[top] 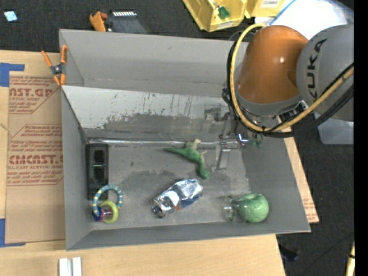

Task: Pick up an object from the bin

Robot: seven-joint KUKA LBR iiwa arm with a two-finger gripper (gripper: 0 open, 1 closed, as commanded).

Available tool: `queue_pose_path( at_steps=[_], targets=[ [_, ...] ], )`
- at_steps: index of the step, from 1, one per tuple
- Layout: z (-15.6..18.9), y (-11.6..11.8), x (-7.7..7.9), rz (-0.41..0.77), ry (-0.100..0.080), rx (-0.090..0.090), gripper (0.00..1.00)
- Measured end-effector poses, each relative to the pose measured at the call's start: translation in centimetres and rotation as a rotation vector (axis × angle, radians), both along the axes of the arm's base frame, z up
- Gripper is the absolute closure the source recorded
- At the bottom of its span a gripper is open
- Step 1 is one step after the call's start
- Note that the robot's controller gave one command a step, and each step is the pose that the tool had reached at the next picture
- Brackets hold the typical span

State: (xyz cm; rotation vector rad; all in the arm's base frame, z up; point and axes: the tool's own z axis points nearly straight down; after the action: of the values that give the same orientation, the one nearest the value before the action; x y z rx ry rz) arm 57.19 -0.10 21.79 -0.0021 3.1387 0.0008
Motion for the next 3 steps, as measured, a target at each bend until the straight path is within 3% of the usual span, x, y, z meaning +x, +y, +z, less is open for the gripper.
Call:
queue_pose_path(
  at_steps=[1,2,3],
  targets=[
    [0.0,0.0,0.0,0.0,0.0,0.0,0.0],
    [-4.8,3.7,-2.2,-0.159,-0.006,0.001,0.0],
    [-7.2,5.6,-2.9,-0.166,0.004,0.002,0.0]
  ],
)
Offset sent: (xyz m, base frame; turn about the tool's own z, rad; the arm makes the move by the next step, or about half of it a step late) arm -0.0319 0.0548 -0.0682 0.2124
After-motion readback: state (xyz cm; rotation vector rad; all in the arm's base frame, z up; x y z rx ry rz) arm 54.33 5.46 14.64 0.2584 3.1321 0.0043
